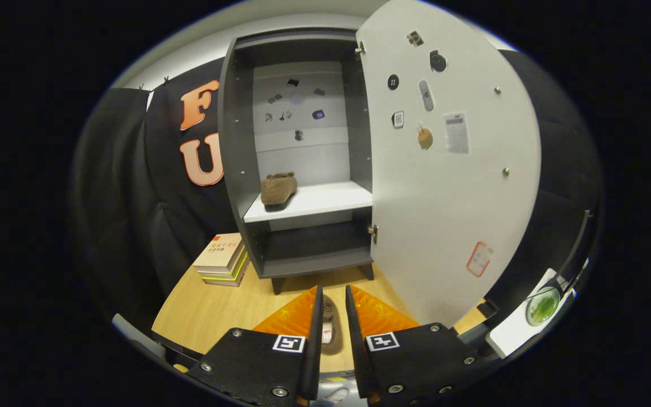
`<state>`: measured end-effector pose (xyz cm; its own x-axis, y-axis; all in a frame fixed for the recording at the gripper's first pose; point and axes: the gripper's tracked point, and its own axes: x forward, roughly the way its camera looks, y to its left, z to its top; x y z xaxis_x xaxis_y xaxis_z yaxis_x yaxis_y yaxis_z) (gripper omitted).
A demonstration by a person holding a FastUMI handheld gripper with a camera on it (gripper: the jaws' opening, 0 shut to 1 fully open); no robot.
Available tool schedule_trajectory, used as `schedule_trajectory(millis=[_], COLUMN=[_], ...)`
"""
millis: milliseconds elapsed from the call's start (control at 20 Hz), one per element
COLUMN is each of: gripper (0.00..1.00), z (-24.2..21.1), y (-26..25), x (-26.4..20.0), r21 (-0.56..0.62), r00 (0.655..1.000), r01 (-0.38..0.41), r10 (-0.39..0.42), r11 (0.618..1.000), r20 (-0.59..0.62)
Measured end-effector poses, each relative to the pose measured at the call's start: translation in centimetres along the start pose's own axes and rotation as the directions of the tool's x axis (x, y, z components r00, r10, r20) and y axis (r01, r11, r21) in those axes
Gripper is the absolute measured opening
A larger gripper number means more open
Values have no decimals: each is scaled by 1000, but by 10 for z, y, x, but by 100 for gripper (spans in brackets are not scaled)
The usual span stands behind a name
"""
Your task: Open the shoe cabinet door, grab the shoes and put them into the shoe cabinet, then close the shoe cabinet door.
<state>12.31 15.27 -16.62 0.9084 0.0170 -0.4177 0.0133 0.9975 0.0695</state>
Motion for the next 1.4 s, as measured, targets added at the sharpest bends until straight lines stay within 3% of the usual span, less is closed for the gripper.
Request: schedule_trajectory(millis=[350, 850, 1200, 1350, 1400], gripper=[26, 27, 28, 28, 25], z=[-83, -187, -235, -240, -243], y=[30, 43, 43, 47, 48], x=[68, 156, 201, 215, 221], r21=[4, 30, 30, 6, -13], r00=[984, 909, 860, 858, 859], r01=[-75, -143, -172, -187, -191], r10=[75, 144, 165, 166, 161], r11=[997, 989, 985, 982, 981], r20=[-164, -392, -482, -486, -487])
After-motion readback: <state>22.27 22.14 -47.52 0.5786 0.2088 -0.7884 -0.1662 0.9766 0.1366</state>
